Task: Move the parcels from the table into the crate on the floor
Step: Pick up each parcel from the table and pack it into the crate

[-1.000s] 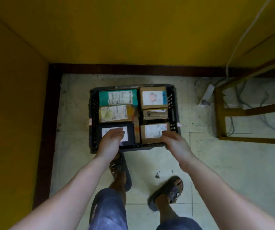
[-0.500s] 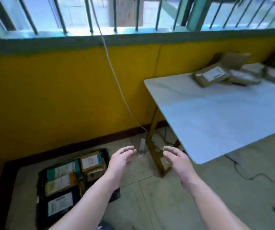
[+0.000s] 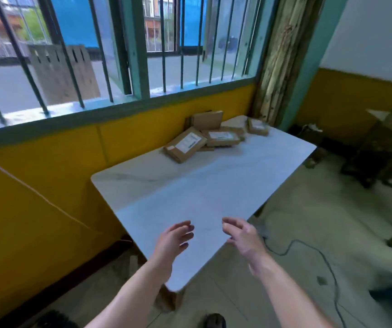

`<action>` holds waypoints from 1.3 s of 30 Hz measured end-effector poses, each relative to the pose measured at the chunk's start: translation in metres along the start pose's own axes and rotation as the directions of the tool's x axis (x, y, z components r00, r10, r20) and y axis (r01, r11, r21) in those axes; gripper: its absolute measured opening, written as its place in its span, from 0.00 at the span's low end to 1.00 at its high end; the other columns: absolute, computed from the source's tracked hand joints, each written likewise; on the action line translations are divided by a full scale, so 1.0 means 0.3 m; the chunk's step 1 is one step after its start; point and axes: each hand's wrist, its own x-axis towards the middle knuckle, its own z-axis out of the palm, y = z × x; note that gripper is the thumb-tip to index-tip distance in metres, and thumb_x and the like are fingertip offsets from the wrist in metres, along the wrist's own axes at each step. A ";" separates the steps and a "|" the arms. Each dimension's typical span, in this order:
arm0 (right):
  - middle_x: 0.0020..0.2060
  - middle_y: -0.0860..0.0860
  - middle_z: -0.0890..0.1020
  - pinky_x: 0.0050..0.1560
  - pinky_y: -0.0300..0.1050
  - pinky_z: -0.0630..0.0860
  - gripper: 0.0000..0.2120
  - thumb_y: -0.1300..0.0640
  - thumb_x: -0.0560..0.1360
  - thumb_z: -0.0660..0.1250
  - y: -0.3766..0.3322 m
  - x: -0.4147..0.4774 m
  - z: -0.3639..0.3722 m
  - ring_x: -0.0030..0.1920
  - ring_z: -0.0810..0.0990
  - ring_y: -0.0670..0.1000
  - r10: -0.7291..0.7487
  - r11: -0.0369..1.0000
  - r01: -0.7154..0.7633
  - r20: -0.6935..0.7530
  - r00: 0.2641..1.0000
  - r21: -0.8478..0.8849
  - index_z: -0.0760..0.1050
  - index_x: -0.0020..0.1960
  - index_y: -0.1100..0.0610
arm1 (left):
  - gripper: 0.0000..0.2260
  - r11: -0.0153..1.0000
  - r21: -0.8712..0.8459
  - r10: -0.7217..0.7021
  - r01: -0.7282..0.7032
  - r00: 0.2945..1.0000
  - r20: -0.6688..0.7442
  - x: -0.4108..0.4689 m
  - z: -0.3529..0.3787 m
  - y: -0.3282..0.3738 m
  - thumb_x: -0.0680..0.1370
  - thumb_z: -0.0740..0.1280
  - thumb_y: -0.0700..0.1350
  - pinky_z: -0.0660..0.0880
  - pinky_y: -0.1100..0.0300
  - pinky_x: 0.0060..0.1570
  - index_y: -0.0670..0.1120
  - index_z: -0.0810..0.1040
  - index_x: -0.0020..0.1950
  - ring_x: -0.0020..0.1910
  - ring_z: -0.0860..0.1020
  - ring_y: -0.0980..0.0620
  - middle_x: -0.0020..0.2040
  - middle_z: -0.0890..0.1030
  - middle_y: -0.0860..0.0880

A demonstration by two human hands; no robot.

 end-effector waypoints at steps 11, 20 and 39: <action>0.55 0.45 0.80 0.57 0.44 0.77 0.11 0.55 0.78 0.66 -0.214 0.707 -0.396 0.56 0.78 0.45 0.026 0.996 -0.019 0.087 0.996 -0.085 0.78 0.60 0.52 | 0.09 0.997 -0.075 0.005 -0.008 0.999 -0.043 0.574 0.503 0.189 0.81 0.64 0.41 0.74 0.56 0.54 0.48 0.80 0.57 0.55 0.81 0.53 0.55 0.85 0.51; 0.55 0.48 0.80 0.60 0.47 0.77 0.11 0.56 0.78 0.65 -0.299 1.157 -0.529 0.56 0.78 0.47 0.065 0.994 -0.046 0.191 0.979 -0.103 0.78 0.60 0.53 | 0.08 0.998 -0.052 0.023 -0.033 0.984 -0.179 0.915 0.710 0.325 0.81 0.63 0.42 0.73 0.56 0.57 0.49 0.81 0.56 0.56 0.81 0.53 0.55 0.84 0.51; 0.55 0.45 0.78 0.62 0.51 0.75 0.17 0.57 0.78 0.65 -0.391 1.917 -0.227 0.54 0.78 0.49 0.155 0.959 0.029 0.607 0.779 -0.281 0.74 0.67 0.54 | 0.11 0.984 -0.168 -0.085 -0.056 0.685 -0.724 1.321 0.668 0.426 0.81 0.64 0.41 0.71 0.57 0.53 0.45 0.76 0.63 0.50 0.76 0.49 0.51 0.80 0.46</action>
